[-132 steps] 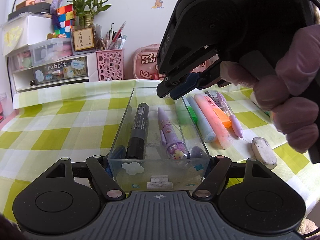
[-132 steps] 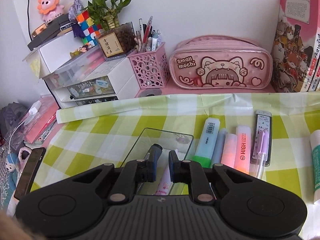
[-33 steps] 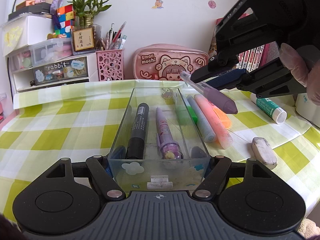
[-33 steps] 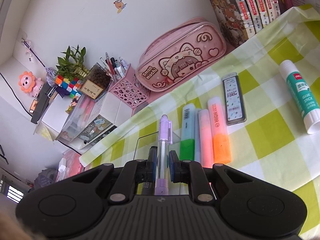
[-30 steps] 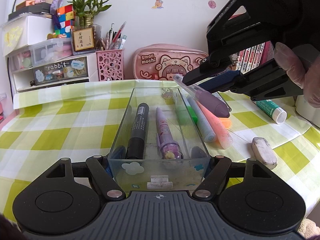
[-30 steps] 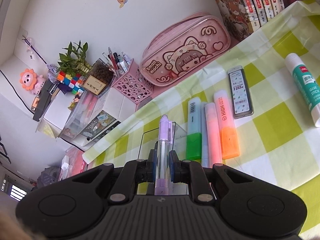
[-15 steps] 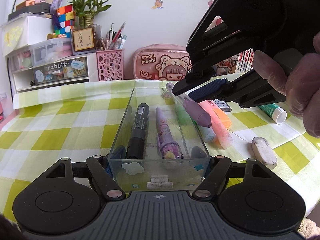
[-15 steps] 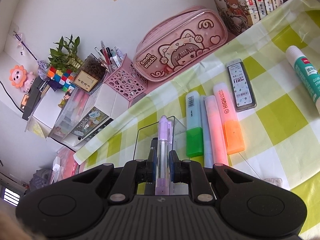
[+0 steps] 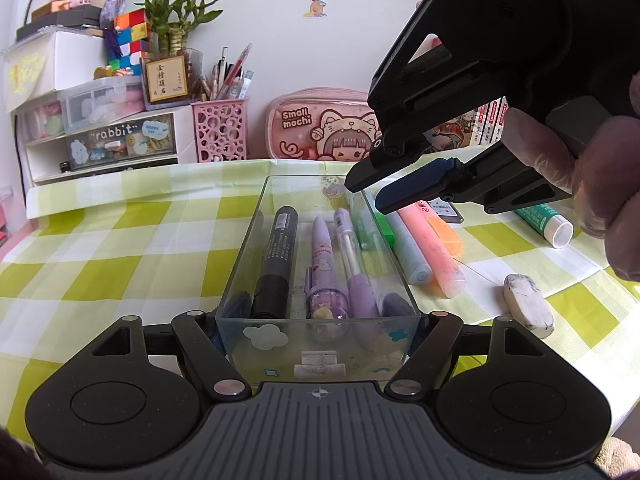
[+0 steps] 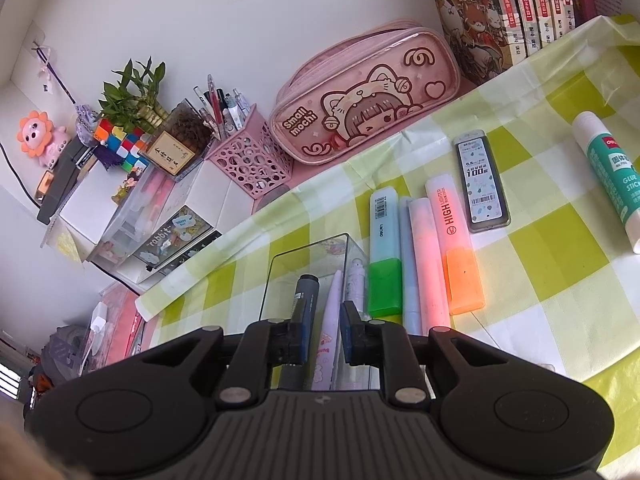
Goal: Organize stationery
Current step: 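Lower the light purple pen into the clear box and release it, then move the right tool to the pink highlighter and grasp it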
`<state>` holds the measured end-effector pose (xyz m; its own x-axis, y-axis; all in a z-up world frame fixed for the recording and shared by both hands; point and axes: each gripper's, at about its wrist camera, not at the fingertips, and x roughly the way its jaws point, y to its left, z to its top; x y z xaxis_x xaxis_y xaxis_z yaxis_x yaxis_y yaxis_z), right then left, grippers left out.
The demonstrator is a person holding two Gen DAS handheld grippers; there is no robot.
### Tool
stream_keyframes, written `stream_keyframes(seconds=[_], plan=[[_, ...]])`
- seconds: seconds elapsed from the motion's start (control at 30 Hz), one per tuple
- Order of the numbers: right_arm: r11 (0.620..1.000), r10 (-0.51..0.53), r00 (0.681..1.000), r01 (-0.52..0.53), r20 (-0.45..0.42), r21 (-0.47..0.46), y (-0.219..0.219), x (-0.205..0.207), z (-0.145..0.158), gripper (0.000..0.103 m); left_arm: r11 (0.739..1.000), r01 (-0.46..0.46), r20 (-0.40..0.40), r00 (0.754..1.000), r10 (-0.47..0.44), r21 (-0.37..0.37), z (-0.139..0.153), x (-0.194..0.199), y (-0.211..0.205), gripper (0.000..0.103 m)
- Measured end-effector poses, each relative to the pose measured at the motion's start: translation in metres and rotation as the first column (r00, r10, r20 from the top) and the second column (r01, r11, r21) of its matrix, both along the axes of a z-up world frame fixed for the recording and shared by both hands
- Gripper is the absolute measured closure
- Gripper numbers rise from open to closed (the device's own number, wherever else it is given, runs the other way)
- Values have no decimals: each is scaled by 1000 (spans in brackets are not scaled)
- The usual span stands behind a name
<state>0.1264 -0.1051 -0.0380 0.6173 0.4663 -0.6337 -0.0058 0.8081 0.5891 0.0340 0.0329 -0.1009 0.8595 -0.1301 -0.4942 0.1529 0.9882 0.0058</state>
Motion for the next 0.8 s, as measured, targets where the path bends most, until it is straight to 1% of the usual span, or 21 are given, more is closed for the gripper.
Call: stream_keyframes(seconds=[0.1,0.3,0.5,0.63,0.73,0.77,0.8], plan=[[1000,-2,1000,2,8,-1,-3,-1,2,81,1000,0,0,1000,0,0,0,0,0,29],[1000,3,1000,-2,26,-23,-5,-3,6,69,1000,0,0,1000,0,0,0,0,0,29],[995,24,998,-18,61,-98,-7,-10,10,57,1000,0,0,1000,0,0,0,0,0,29],[989,36,996,-23,85,-149,-10,-15,12,53,1000,0,0,1000,0,0,0,0,0,29],[983,29,993,-8,111,-185,-18,-21,14,46,1000,0,0,1000,0,0,0,0,0,29],[981,24,993,-1,118,-193,-22,-22,14,40,1000,0,0,1000,0,0,0,0,0,29],[980,19,992,5,121,-197,-26,-23,14,36,1000,0,0,1000,0,0,0,0,0,29]])
